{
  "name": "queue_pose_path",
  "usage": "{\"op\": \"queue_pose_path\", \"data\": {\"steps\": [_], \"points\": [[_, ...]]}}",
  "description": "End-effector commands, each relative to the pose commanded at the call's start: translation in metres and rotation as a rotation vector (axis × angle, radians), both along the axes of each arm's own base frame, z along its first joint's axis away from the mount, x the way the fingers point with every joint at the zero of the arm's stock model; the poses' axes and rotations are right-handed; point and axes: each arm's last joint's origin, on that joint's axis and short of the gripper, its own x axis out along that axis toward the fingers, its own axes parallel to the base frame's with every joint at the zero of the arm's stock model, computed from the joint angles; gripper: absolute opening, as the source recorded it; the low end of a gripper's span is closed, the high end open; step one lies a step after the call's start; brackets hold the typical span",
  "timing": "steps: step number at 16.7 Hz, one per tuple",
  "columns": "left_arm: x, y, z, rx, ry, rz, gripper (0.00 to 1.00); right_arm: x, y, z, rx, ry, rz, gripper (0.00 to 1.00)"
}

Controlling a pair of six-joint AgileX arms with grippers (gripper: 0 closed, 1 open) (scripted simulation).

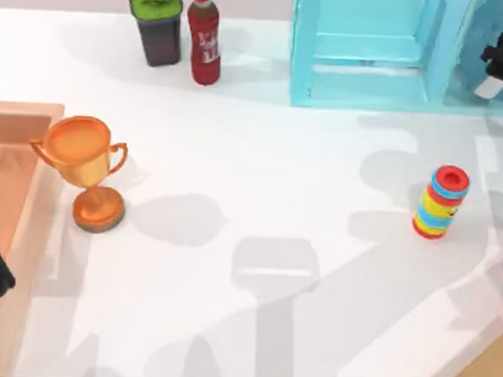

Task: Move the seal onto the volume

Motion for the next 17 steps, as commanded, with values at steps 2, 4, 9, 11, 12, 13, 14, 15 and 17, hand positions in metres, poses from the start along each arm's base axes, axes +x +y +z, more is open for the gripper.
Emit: {"op": "queue_pose_path", "data": {"steps": [2, 4, 9, 11, 12, 13, 14, 15, 17], "points": [[0.000, 0.000, 0.000, 0.000, 0.000, 0.000, 1.00, -0.009, -0.001, 0.013, 0.000, 0.025, 0.001, 0.00], [0.000, 0.000, 0.000, 0.000, 0.000, 0.000, 1.00, -0.021, -0.002, 0.036, -0.002, 0.039, -0.002, 0.00], [0.000, 0.000, 0.000, 0.000, 0.000, 0.000, 1.00, -0.059, -0.002, 0.111, -0.006, -0.016, -0.002, 0.00], [0.000, 0.000, 0.000, 0.000, 0.000, 0.000, 1.00, -0.074, -0.002, 0.131, -0.007, -0.032, 0.001, 0.00], [0.000, 0.000, 0.000, 0.000, 0.000, 0.000, 1.00, -0.081, -0.002, 0.138, -0.008, -0.031, 0.001, 0.00], [0.000, 0.000, 0.000, 0.000, 0.000, 0.000, 1.00, -0.090, -0.002, 0.145, -0.009, -0.029, 0.001, 0.00], [0.000, 0.000, 0.000, 0.000, 0.000, 0.000, 1.00, -0.099, -0.002, 0.154, -0.010, -0.038, 0.001, 0.00], [0.000, 0.000, 0.000, 0.000, 0.000, 0.000, 1.00, -0.111, -0.001, 0.165, -0.011, -0.051, 0.000, 0.00], [0.000, 0.000, 0.000, 0.000, 0.000, 0.000, 1.00, -0.138, 0.000, 0.188, -0.013, -0.077, -0.002, 0.00]]}}
